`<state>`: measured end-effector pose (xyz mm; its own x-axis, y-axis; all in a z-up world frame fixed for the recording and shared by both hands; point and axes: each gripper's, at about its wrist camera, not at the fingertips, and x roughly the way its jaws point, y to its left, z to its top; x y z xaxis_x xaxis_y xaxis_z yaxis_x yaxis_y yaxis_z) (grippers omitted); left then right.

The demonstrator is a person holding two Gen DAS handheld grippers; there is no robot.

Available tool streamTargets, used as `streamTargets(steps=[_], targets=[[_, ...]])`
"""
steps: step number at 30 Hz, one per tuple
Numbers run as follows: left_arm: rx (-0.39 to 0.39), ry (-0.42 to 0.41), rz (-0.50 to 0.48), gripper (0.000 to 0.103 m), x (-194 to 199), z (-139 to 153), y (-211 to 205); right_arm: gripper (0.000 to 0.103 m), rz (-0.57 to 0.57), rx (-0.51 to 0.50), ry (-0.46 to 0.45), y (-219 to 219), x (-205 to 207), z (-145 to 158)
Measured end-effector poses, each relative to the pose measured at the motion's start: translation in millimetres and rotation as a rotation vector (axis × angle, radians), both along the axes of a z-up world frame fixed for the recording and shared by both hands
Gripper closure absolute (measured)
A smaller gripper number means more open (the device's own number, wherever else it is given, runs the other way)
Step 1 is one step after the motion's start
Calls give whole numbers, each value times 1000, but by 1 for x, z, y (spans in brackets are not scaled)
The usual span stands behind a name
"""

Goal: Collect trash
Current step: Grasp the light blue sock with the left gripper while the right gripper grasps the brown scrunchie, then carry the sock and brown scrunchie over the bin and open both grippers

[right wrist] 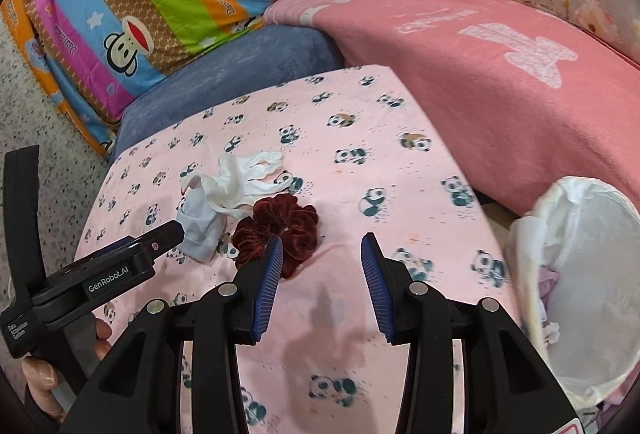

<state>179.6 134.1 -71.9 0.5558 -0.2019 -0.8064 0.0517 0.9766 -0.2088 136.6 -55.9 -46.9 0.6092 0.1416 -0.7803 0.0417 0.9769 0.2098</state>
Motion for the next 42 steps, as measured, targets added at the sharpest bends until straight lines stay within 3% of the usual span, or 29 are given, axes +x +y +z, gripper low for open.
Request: streamTargets(steps=[11,14,16,23,31,42], targets=[[-39,33,-40,23,27,-24,5,61,-6,7,91,22,41,-41],[-70,47,-63,34,29,-27,5,61,-1,8,113,24,45,-48],[-93,54,-80,46,29,-29,5,61,5,8,127,25,47,-53],[-122,45,-98,65,21,-25,5,81,29,4,124,32,43,-58],[-133,28,-74,68,5,-7,5,84,48,17,32,34,24,-26],[-101,-77,-87,68,-29,52,-17,84,15,69,-120,9,-12,44]])
